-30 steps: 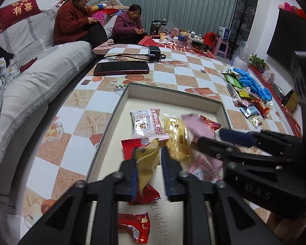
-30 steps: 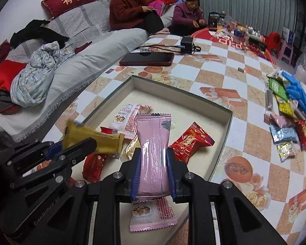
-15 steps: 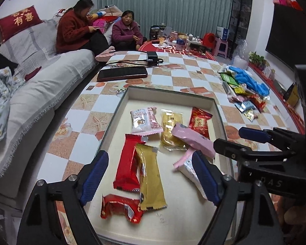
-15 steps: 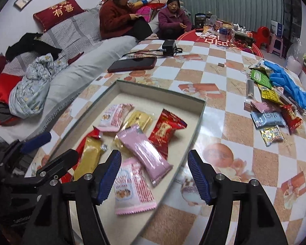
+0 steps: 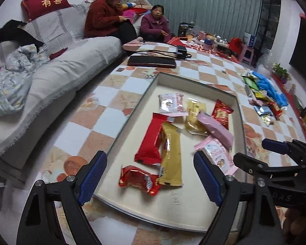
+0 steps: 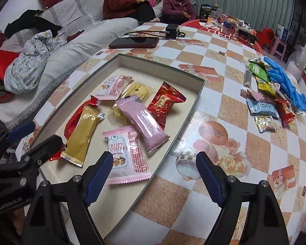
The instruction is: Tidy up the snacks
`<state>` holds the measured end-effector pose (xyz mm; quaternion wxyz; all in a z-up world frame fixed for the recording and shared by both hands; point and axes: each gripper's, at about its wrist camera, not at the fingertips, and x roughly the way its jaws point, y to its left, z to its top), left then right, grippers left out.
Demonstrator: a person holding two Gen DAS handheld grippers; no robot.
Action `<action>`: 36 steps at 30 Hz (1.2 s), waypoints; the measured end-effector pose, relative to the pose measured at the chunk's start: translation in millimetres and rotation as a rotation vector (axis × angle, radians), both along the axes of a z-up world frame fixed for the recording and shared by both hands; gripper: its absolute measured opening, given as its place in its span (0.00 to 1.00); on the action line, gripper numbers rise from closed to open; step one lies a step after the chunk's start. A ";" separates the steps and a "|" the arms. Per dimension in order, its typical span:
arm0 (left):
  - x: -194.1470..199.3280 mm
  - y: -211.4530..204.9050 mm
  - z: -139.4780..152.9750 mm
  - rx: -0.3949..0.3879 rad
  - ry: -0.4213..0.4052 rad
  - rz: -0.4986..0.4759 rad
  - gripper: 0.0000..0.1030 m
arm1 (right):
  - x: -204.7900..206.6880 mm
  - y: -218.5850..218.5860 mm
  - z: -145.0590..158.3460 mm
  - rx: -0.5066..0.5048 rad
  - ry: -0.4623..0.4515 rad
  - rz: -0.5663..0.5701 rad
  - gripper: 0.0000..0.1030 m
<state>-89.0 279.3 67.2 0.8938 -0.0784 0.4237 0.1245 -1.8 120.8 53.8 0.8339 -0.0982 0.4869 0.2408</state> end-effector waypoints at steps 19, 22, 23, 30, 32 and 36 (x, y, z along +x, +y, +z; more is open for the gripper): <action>8.7 -6.9 -5.7 0.020 0.093 -0.026 0.86 | -10.8 -4.1 -6.0 0.006 0.008 0.014 0.82; 9.2 -7.0 -6.3 0.019 0.099 -0.026 0.86 | -10.6 -4.8 -5.8 0.009 0.007 0.012 0.82; 9.3 -7.0 -6.3 0.018 0.101 -0.026 0.86 | -10.6 -4.9 -5.6 0.009 0.007 0.012 0.82; 7.9 -8.3 -6.2 0.028 0.095 -0.024 0.86 | -10.2 -6.1 -4.9 0.016 0.007 0.011 0.82; 5.0 -10.7 -3.8 0.053 0.075 -0.015 0.87 | -10.2 -6.9 -4.7 0.019 0.006 0.010 0.82; 0.9 -17.1 4.9 0.073 0.036 -0.019 0.87 | -10.2 -16.2 -3.7 0.028 -0.004 -0.004 0.82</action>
